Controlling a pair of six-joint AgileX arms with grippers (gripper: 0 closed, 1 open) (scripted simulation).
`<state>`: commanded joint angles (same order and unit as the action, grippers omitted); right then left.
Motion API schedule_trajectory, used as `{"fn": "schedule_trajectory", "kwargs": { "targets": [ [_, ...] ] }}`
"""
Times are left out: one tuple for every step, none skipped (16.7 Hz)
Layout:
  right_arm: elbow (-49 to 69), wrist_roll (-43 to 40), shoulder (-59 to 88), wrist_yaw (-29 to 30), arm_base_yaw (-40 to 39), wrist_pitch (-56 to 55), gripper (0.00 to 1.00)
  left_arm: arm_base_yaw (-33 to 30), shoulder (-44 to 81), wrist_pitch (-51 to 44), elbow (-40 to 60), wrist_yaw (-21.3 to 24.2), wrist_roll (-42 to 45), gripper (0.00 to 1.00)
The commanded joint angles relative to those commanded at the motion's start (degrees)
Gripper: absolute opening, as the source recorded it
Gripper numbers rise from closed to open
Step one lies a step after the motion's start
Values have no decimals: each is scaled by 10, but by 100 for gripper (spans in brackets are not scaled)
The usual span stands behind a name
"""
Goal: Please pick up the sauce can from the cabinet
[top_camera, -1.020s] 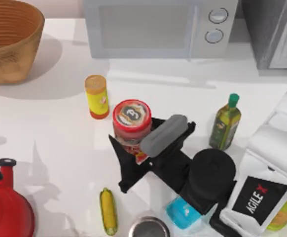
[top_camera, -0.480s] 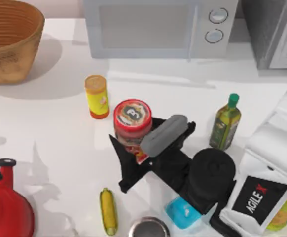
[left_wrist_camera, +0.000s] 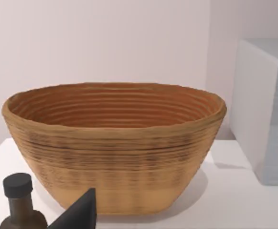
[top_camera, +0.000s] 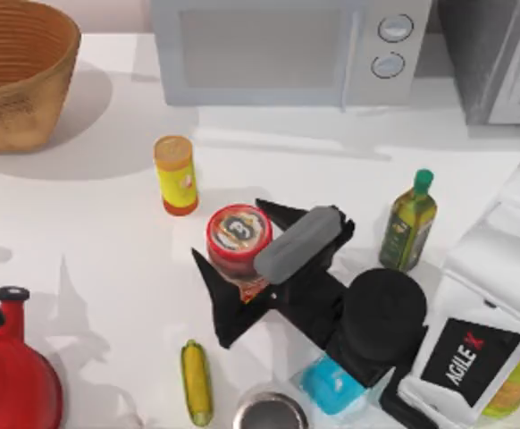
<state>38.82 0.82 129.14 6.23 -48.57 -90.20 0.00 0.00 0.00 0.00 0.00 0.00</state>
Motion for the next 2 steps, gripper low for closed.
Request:
{"fn": "schedule_trajectory", "kwargs": {
  "targets": [
    [0,0,0,0,0,0,100,0,0,0,0,0,0,100],
    [0,0,0,0,0,0,100,0,0,0,0,0,0,100]
  ]
}}
